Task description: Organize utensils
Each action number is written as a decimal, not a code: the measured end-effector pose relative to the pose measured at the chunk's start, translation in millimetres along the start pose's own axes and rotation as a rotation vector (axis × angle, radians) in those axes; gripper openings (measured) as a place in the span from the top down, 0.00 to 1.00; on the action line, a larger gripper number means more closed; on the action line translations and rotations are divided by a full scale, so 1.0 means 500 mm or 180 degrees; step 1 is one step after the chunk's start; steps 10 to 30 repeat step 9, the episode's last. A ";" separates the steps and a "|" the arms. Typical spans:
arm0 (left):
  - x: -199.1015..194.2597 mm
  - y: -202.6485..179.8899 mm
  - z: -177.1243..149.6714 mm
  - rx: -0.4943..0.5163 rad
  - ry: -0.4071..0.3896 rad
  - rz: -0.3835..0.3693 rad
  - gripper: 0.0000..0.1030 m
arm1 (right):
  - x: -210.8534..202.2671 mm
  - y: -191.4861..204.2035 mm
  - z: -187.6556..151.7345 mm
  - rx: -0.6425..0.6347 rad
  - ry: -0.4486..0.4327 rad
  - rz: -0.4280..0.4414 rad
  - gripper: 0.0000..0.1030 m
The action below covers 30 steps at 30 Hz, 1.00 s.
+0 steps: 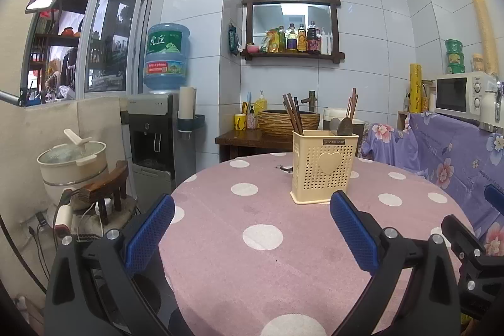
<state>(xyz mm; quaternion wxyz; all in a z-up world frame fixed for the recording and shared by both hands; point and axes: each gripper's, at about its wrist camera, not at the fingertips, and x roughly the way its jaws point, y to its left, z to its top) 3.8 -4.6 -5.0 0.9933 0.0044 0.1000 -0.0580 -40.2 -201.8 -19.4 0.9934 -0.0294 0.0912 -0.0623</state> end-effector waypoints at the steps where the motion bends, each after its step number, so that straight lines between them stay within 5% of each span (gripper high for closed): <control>1: 0.002 -0.001 0.000 0.0006 0.0017 0.0006 0.05 | 0.000 0.000 0.000 -0.0001 -0.0001 0.0000 0.05; 30: 0.004 -0.004 0.003 0.0028 0.0068 0.0019 0.05 | 0.000 0.000 0.000 -0.0001 0.0000 0.0002 0.05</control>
